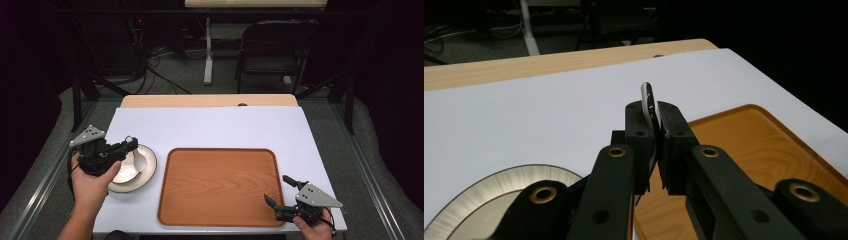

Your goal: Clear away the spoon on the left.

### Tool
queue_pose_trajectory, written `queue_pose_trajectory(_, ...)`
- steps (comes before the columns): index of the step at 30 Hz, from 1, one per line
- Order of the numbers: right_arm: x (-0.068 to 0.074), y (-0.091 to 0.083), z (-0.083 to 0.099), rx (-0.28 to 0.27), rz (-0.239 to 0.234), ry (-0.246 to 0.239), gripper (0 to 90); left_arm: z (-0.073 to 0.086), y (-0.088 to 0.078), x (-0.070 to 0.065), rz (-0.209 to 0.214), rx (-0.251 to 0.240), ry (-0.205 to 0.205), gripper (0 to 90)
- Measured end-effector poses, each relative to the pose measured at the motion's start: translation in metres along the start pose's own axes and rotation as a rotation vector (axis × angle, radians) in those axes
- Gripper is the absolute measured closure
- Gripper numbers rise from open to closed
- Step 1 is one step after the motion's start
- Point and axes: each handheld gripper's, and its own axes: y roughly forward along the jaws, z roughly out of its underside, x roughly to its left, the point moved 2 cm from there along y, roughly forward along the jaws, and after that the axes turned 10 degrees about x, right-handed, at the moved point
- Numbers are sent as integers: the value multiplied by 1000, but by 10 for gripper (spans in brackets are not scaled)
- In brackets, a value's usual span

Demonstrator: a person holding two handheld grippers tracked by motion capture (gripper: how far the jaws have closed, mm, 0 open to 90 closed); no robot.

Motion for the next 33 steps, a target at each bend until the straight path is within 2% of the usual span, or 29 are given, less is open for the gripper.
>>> queue_pose_trajectory(7, 0, 0, 0, -1, 0, 1, 143, -2, 8, -11, 37, 21, 25, 848)
queue_pose_trajectory(20, 0, 0, 0, -1, 0, -1, 143, 2, 35, -37, 149, 125, 86, 848)
queue_pose_trajectory(23, 0, 0, 0, -1, -1, 1, 143, 4, 39, -40, 174, 141, 85, 849)
queue_pose_trajectory(24, 0, 0, 0, -1, -2, 1, 143, 7, 45, -42, 199, 156, 76, 848)
queue_pose_trajectory(33, 0, 0, 0, 0, -2, 1, 143, 19, 64, -56, 257, 214, 76, 848)
